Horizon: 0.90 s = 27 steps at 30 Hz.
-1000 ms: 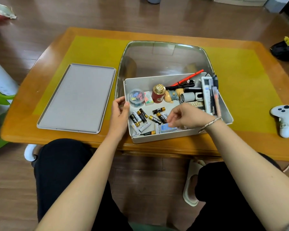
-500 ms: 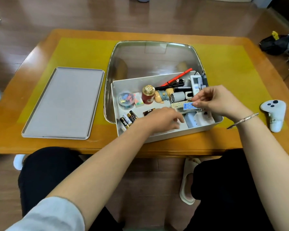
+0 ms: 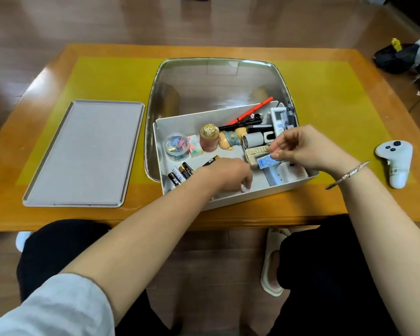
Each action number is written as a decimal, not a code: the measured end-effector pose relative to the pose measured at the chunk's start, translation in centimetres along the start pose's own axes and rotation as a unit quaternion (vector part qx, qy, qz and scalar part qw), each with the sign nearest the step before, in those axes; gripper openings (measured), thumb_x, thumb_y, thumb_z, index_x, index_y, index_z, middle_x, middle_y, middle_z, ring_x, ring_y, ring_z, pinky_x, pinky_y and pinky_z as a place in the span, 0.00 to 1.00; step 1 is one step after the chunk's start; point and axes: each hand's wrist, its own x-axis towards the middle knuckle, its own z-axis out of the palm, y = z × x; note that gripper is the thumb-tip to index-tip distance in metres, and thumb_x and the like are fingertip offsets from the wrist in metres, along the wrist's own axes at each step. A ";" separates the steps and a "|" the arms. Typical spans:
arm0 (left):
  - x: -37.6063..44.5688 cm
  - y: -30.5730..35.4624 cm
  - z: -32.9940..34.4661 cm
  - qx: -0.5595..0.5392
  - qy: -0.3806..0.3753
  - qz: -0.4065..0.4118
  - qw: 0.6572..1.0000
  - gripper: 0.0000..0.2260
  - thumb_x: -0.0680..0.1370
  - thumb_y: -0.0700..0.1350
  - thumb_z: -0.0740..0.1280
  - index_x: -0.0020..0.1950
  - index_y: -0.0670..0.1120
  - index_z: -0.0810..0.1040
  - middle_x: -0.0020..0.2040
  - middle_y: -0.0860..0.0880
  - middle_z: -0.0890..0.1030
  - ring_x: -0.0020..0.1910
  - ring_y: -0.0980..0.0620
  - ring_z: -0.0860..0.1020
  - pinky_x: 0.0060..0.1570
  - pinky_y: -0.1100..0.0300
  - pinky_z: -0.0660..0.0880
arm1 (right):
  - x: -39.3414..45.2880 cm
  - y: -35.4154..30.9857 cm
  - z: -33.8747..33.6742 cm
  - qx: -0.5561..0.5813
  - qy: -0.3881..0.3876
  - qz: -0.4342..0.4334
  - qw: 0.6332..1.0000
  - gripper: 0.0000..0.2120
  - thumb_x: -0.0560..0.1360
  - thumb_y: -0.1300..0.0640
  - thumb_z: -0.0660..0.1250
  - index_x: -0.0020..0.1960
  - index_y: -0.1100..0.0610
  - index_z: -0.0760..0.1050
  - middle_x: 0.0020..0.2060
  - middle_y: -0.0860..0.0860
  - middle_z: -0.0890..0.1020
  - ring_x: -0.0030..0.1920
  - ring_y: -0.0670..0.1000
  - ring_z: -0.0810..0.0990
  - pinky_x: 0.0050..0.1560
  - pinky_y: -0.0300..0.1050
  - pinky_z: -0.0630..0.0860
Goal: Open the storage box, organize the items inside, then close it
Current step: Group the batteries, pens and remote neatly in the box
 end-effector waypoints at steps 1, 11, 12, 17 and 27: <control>-0.4 -0.5 0.1 0.008 0.003 -0.008 1.000 0.15 0.76 0.37 0.63 0.56 0.54 0.81 0.55 0.52 0.78 0.54 0.50 0.76 0.39 0.60 0.67 | 0.0 -0.3 0.3 -0.004 -0.021 -0.006 1.000 0.06 0.70 0.69 0.71 0.46 0.61 0.81 0.35 0.51 0.82 0.30 0.37 0.77 0.32 0.29 0.72; -2.1 -1.5 1.2 -0.016 0.029 -0.018 0.999 0.13 0.79 0.44 0.62 0.60 0.57 0.79 0.60 0.51 0.78 0.59 0.48 0.72 0.50 0.54 0.65 | 0.9 -1.9 2.3 -0.234 -0.170 -0.019 0.957 0.20 0.70 0.74 0.59 0.51 0.56 0.81 0.46 0.49 0.84 0.45 0.44 0.79 0.49 0.37 0.76; -2.1 -1.4 1.1 -0.022 0.025 -0.019 0.999 0.14 0.79 0.44 0.61 0.60 0.57 0.79 0.60 0.51 0.77 0.59 0.47 0.72 0.52 0.52 0.64 | 0.9 -1.8 2.2 -0.239 -0.147 -0.024 0.959 0.20 0.70 0.74 0.59 0.51 0.56 0.81 0.47 0.49 0.84 0.45 0.44 0.79 0.51 0.38 0.75; -1.5 -0.2 0.7 -0.064 -0.010 -0.007 0.998 0.23 0.77 0.36 0.57 0.63 0.59 0.77 0.60 0.52 0.78 0.58 0.47 0.71 0.47 0.54 0.60 | 0.5 -1.0 1.4 -0.216 -0.083 -0.039 0.972 0.15 0.72 0.72 0.62 0.51 0.58 0.81 0.45 0.52 0.84 0.43 0.45 0.80 0.44 0.30 0.70; -1.2 0.2 0.8 -0.115 -0.036 -0.012 0.993 0.26 0.76 0.34 0.56 0.64 0.60 0.76 0.64 0.55 0.77 0.62 0.50 0.70 0.57 0.51 0.64 | 0.2 -0.9 2.1 -0.164 -0.020 -0.036 0.986 0.08 0.74 0.66 0.66 0.47 0.56 0.80 0.39 0.49 0.83 0.40 0.46 0.80 0.35 0.22 0.68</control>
